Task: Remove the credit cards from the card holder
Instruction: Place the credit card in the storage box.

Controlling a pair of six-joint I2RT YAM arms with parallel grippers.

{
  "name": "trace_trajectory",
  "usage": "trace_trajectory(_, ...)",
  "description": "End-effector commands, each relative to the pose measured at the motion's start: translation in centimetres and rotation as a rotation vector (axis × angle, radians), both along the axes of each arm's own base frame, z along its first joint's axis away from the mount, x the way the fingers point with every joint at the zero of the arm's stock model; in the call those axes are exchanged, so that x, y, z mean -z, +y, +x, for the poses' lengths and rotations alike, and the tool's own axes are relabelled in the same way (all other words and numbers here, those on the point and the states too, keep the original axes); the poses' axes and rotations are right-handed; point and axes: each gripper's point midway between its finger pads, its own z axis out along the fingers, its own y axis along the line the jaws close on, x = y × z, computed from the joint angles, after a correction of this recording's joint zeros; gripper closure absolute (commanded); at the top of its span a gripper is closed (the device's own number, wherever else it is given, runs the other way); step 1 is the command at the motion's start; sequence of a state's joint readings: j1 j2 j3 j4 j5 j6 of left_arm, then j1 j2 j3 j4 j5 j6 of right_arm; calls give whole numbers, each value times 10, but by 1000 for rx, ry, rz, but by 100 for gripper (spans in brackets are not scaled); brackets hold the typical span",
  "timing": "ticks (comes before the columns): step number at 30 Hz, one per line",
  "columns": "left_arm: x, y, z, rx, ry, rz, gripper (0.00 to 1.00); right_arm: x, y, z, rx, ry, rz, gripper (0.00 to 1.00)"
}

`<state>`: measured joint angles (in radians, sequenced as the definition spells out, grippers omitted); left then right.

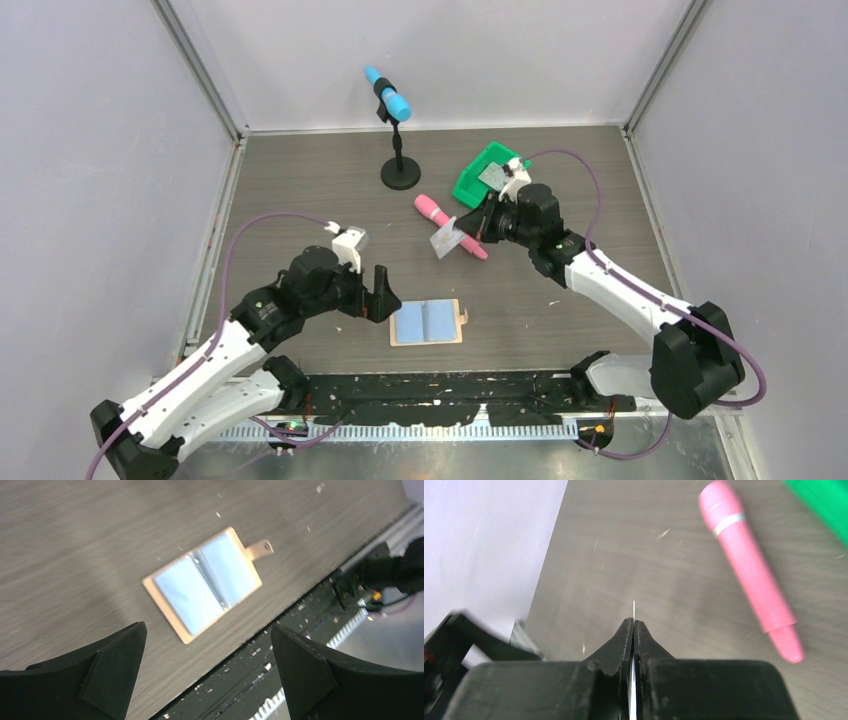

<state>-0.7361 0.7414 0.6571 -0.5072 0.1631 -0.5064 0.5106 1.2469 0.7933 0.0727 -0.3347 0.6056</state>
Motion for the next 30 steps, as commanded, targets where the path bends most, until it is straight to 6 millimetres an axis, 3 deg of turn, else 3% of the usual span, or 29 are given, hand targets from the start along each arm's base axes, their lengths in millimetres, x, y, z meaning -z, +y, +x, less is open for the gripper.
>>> trace_trajectory(1,-31,45,18,-179,-92,146,0,-37,-28,74,347,-102,77,95)
trace_trajectory(7,-44,83,18,-297,-139,252,0,-45,-64,129,641,-169,105,95)
trace_trajectory(16,-43,96,12,-291,-167,289,0,-23,-124,173,986,-212,60,95)
trace_trajectory(22,-43,92,9,-266,-171,273,0,-13,-132,211,1070,-209,38,95)
trace_trajectory(30,-45,93,5,-249,-175,268,0,5,-136,239,1156,-189,27,95)
